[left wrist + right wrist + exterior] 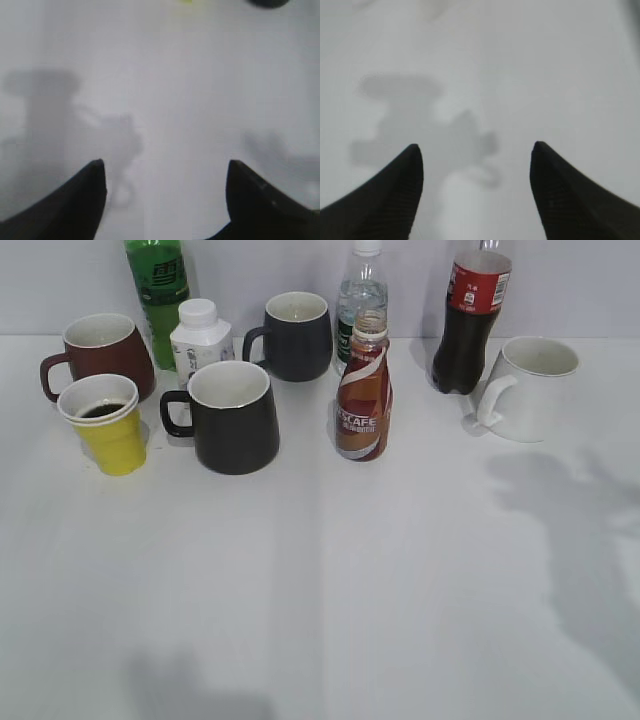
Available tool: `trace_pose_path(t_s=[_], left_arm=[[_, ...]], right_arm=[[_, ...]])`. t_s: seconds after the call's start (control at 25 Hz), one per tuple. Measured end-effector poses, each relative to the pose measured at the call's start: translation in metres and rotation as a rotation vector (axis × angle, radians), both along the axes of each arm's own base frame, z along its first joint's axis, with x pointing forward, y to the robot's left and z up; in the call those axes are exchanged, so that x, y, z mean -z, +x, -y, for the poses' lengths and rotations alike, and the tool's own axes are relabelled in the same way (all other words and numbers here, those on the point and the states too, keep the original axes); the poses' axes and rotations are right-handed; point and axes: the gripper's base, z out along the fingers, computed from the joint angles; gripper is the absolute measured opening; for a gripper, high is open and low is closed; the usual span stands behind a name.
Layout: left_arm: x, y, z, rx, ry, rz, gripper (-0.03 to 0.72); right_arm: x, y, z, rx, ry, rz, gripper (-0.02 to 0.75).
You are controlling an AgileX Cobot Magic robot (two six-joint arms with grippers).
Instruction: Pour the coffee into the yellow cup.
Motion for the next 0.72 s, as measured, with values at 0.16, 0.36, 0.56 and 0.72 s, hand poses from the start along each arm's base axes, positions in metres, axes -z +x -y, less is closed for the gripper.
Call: trace_pose_path(t_s=[0.16, 0.36, 0.56, 0.72], left_arm=[[-0.005, -0.032, -0.007, 0.031, 0.024, 0.170, 0.540], [0.003, -0.066, -0.018, 0.015, 0.059, 0.335, 0.526], [0.028, -0.072, -0.022, 0.069, 0.162, 0.358, 0.526], [0.034, -0.071, -0.020, 0.127, 0.209, 0.357, 0.526]], right_arm=[[0.001, -0.031, 0.022, 0.129, -0.084, -0.204, 0.522], [0.007, -0.079, 0.007, -0.168, 0.040, -0.473, 0.493], [0.005, -0.132, 0.020, -0.290, 0.087, -0.403, 0.490], [0.008, -0.173, 0.037, -0.309, 0.102, -0.296, 0.490]])
